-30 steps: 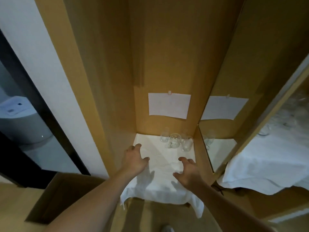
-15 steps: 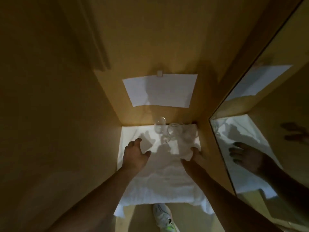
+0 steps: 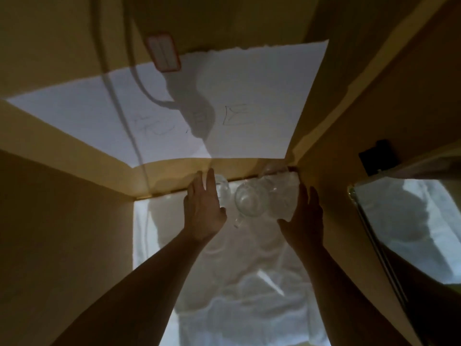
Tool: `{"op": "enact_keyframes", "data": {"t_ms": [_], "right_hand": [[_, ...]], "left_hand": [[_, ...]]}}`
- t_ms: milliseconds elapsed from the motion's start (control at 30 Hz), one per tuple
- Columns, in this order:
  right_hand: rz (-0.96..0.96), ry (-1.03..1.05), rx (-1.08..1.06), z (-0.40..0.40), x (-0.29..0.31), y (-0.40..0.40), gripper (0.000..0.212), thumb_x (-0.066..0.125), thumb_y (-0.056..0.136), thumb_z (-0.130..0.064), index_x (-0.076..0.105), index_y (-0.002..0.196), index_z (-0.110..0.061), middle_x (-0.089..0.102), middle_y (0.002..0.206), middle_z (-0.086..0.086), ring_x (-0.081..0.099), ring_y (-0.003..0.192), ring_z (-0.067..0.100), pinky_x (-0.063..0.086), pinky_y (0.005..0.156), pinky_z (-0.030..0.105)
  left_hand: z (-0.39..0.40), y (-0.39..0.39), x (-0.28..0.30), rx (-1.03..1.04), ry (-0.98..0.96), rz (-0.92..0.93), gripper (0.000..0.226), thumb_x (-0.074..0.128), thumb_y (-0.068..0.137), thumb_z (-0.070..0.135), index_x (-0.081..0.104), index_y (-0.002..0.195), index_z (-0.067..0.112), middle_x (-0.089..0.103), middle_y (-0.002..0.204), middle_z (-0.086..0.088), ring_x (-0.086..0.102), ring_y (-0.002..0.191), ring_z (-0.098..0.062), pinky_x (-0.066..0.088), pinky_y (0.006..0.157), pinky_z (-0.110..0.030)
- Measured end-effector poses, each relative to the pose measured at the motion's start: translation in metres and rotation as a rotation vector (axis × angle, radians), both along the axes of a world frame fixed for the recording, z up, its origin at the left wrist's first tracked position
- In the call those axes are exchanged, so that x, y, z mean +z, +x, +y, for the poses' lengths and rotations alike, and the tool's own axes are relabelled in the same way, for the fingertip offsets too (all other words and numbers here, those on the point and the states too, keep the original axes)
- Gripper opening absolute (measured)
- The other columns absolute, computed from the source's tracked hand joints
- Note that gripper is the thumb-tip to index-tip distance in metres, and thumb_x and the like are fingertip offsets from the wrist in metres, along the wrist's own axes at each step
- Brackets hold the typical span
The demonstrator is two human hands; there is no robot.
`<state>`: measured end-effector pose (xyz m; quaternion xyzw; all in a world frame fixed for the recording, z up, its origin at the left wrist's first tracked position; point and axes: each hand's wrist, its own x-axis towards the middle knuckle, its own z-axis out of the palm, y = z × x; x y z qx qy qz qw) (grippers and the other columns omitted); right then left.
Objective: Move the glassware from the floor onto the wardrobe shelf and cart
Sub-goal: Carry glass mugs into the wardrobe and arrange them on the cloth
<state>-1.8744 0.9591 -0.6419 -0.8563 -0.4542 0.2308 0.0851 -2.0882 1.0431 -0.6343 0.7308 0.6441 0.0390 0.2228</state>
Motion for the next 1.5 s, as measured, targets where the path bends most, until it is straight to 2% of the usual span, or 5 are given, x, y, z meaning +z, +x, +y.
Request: {"op": "enact_keyframes", "data": {"t_ms": [433, 900, 1067, 1267, 1500], "right_hand": [[0.108, 0.159, -0.148, -0.054, 0.016, -0.012, 0.084, 0.087, 0.072, -0.013, 0.044, 0.144, -0.004, 0.057, 0.135, 0.019, 0.055, 0.124, 0.037, 0.044, 0.099, 0.039], [0.34, 0.361, 0.13, -0.157, 0.258, -0.077, 0.058, 0.085, 0.066, -0.024, 0.061, 0.119, -0.018, 0.068, 0.112, 0.001, 0.064, 0.104, 0.024, 0.048, 0.087, 0.025], [0.471, 0.512, 0.149, -0.22, 0.377, -0.088, 0.066, 0.088, 0.056, -0.033, 0.06, 0.115, -0.025, 0.067, 0.103, -0.009, 0.066, 0.097, 0.015, 0.051, 0.079, 0.025], [0.642, 0.788, 0.018, -0.33, 0.476, -0.086, 0.06, 0.085, 0.046, -0.048, 0.065, 0.1, -0.027, 0.071, 0.097, -0.011, 0.069, 0.09, 0.014, 0.06, 0.077, 0.04], [0.82, 1.003, 0.057, -0.442, 0.527, -0.044, 0.06, 0.089, 0.071, -0.033, 0.056, 0.121, -0.025, 0.06, 0.109, -0.009, 0.06, 0.097, 0.001, 0.049, 0.078, 0.019]], "left_hand": [[-0.051, -0.031, 0.026, 0.049, 0.076, -0.163, 0.072, 0.089, 0.052, 0.012, 0.059, 0.118, 0.011, 0.057, 0.108, -0.012, 0.063, 0.085, -0.031, 0.047, 0.071, -0.026], [-0.209, -0.061, 0.281, 0.282, 0.055, -0.387, 0.078, 0.087, 0.057, 0.038, 0.049, 0.125, 0.042, 0.063, 0.113, 0.015, 0.061, 0.103, -0.015, 0.047, 0.086, -0.026], [-0.277, -0.072, 0.398, 0.408, 0.238, -0.636, 0.094, 0.088, 0.049, 0.036, 0.047, 0.133, 0.031, 0.063, 0.121, 0.005, 0.061, 0.11, -0.019, 0.051, 0.094, -0.033], [-0.37, -0.073, 0.494, 0.417, 0.321, -1.149, 0.06, 0.095, 0.058, 0.021, 0.065, 0.109, 0.018, 0.066, 0.102, 0.003, 0.063, 0.091, -0.01, 0.049, 0.075, -0.018], [-0.473, -0.015, 0.538, 0.274, 0.214, -1.407, 0.04, 0.083, 0.062, 0.044, 0.066, 0.094, 0.026, 0.072, 0.091, 0.011, 0.064, 0.095, -0.018, 0.048, 0.083, -0.038]]}}
